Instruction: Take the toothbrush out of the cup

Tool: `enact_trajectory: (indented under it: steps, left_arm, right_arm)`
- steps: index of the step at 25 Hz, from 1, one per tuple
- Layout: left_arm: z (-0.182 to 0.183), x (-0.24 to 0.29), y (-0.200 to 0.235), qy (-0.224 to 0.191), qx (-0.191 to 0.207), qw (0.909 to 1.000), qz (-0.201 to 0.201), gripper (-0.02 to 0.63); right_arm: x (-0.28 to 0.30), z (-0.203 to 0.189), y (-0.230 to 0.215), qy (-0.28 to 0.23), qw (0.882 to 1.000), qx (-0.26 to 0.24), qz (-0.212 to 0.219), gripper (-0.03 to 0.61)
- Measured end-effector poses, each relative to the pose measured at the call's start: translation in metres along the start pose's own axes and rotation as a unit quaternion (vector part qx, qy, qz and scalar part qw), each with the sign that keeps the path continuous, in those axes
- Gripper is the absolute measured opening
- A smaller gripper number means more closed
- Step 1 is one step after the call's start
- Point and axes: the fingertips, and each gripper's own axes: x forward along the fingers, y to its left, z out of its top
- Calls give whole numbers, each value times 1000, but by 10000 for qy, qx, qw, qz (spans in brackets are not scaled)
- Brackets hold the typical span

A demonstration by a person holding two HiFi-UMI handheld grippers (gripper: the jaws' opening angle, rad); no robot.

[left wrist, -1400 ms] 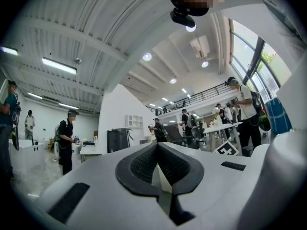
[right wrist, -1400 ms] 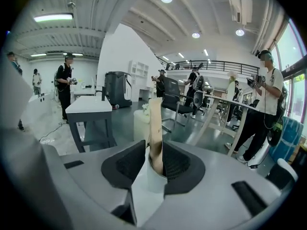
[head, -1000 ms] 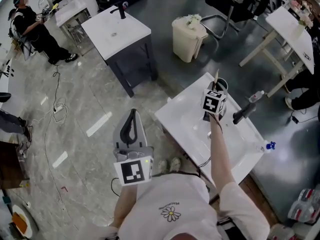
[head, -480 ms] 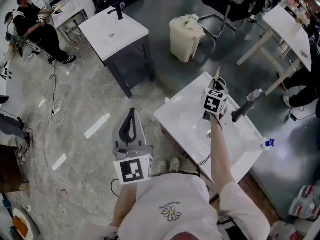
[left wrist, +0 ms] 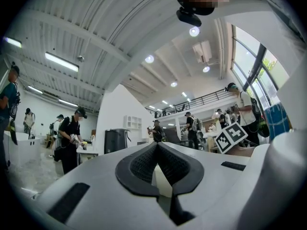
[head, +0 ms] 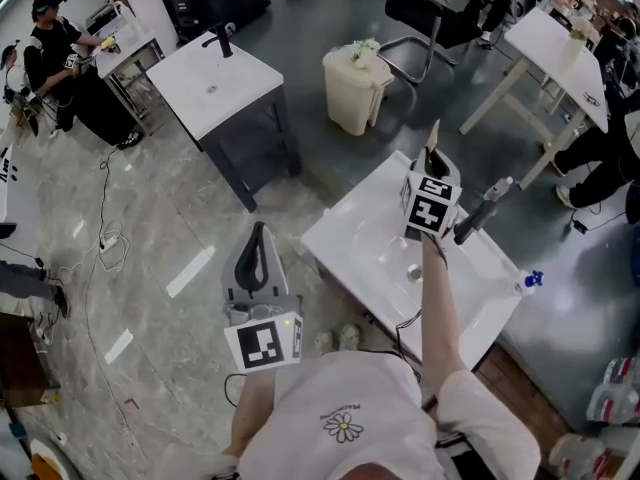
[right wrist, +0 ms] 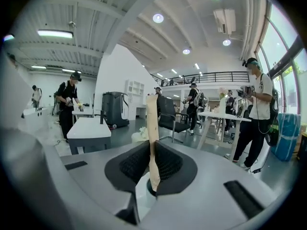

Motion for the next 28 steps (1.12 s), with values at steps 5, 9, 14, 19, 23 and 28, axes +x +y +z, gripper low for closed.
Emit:
enact_trajectory:
  steps: [5, 9, 14, 19, 23, 28]
  left_arm:
    - [3, -1, -4, -25, -57, 10000, 2, 15]
    - [7, -3, -5, -71, -100, 9999, 13, 15]
    - [31, -3, -5, -241, -306, 9992, 16, 15]
    - [54, -5, -11, -439, -275, 9986, -53, 15]
    - [65, -5, -16, -541, -212, 9982, -111, 15]
    - [70, -9, -20, -615, -333, 9975, -133, 15]
  right_arm:
    - [-31, 48, -4, -597, 9982, 58, 84, 31]
    - [-68, 88, -6, -1260, 9919, 98, 149, 32]
    - [-121, 123, -8, -2072, 9775, 338, 208, 32]
    - [-175, 140, 6, -2805, 9586, 337, 360, 32]
    - [-211, 141, 27, -3140, 9476, 241, 540, 32]
    - [-243, 131, 52, -3405, 9363, 281, 810, 31]
